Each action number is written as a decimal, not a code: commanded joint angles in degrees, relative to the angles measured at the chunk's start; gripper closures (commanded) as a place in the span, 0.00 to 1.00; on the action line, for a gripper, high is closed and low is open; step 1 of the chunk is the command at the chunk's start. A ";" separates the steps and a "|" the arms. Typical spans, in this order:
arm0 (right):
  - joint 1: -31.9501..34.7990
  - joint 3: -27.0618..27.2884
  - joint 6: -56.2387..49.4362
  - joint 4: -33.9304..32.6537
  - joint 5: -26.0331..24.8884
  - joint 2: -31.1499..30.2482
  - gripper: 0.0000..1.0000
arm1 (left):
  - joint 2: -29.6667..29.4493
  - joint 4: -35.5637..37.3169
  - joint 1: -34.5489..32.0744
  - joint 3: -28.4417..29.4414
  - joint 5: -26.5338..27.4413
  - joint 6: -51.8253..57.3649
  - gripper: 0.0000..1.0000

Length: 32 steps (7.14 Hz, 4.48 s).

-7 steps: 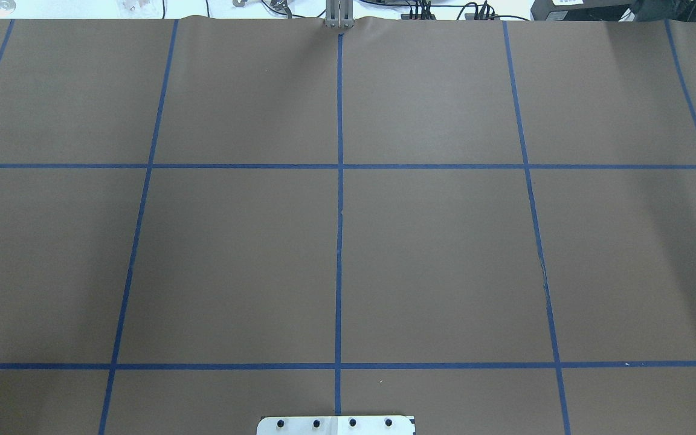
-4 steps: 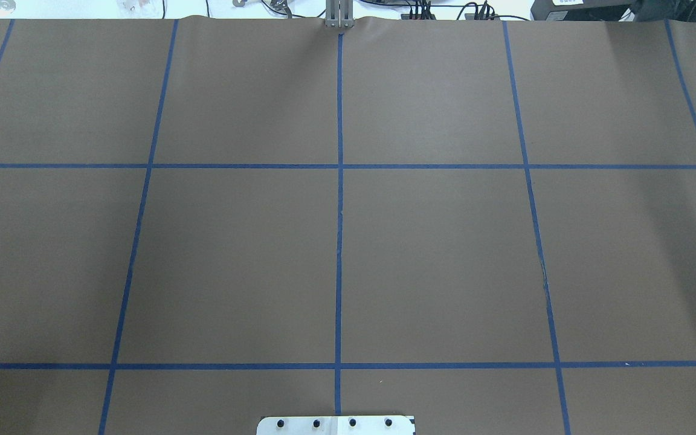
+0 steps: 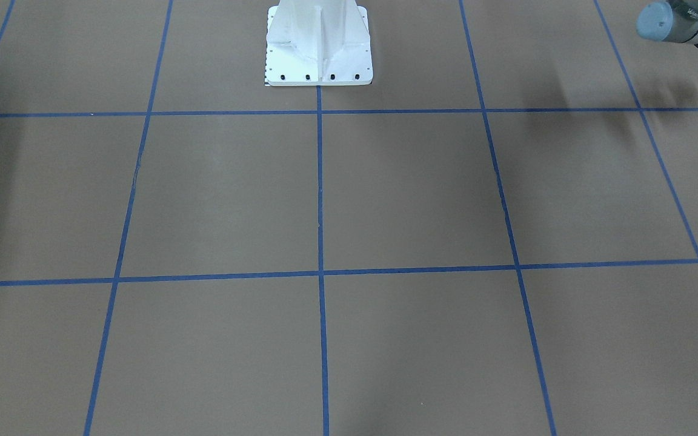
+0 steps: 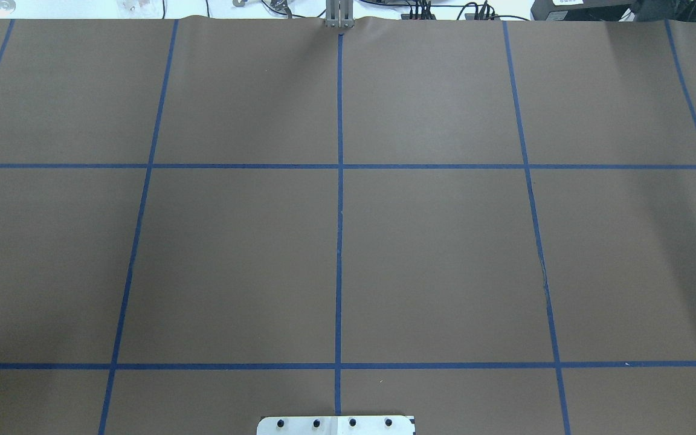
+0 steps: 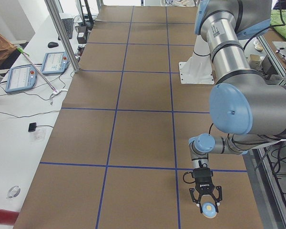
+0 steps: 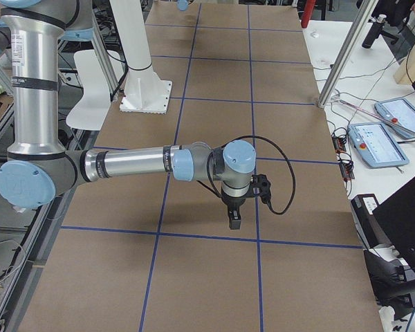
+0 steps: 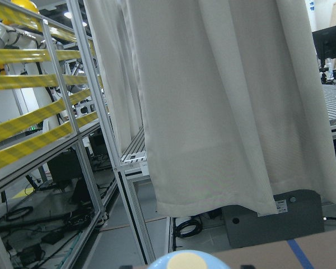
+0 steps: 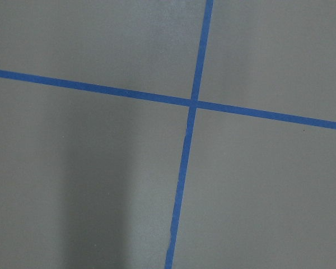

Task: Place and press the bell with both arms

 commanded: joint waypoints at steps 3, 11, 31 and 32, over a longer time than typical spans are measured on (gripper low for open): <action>-0.07 -0.24 0.00 -0.16 0.56 -1.06 0.00 | -13.97 0.29 -39.22 -3.33 21.31 47.41 1.00; -0.95 -0.33 0.00 -0.16 0.04 -0.19 0.00 | -60.37 -12.87 -46.87 -1.31 26.04 89.56 1.00; -3.24 0.55 0.09 0.54 0.56 0.95 0.00 | -95.19 -57.35 -21.87 43.61 31.06 102.85 0.00; -3.41 -0.75 0.00 1.32 0.56 1.30 0.00 | -95.27 -57.19 -23.96 42.30 30.27 103.11 0.00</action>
